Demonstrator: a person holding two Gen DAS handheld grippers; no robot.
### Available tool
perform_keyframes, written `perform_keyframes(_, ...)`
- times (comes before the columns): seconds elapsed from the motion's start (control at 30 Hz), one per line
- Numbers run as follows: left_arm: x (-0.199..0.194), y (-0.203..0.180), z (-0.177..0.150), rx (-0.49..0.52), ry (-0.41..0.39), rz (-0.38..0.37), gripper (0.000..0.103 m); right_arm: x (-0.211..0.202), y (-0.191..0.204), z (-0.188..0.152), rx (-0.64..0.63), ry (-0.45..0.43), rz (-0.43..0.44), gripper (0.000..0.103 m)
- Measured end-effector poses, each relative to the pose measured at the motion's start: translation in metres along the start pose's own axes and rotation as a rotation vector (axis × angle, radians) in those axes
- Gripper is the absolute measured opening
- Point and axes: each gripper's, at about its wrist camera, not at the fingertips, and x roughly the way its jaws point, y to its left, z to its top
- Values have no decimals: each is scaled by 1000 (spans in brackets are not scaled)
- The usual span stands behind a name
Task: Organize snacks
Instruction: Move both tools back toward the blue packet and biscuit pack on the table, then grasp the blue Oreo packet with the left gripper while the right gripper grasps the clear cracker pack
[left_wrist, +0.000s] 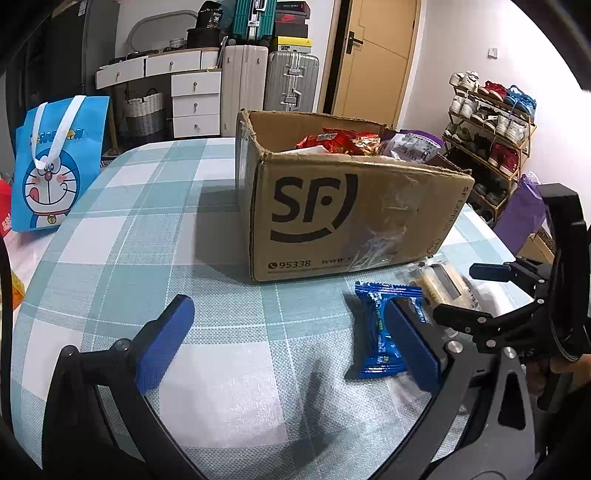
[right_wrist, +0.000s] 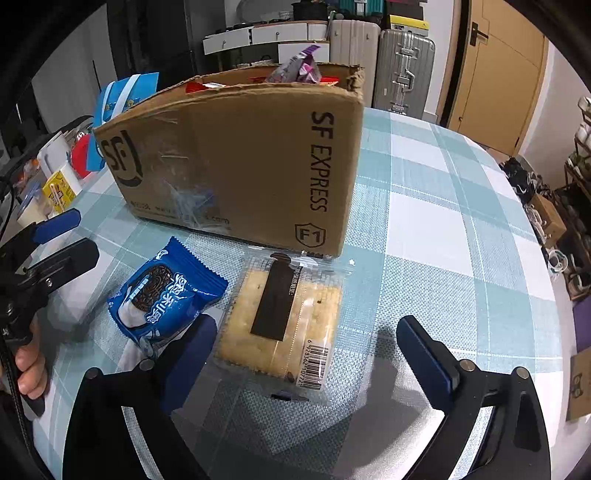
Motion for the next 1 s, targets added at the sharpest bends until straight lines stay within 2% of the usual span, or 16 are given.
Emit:
perform_keyframes(0.07,0,0,0,-3,1,2,102,-1,1,0,-5,0,17,91)
perform_keyframes(0.33,0,1,0,-1,0,2,102,-3,12,-2,-42,5,46,76)
perform_keyframes(0.6,0,1,-1,2,-3,4,102,-4,14,-1,-48,8,62,71)
perform_keyframes(0.77,-2,1,0,-1,-9,7,102,-7,13,-2,-45,-4,66,63)
perform_keyframes(1.0,-4,0,0,1,-17,16,102,-15,12,-2,-53,-42,64,60)
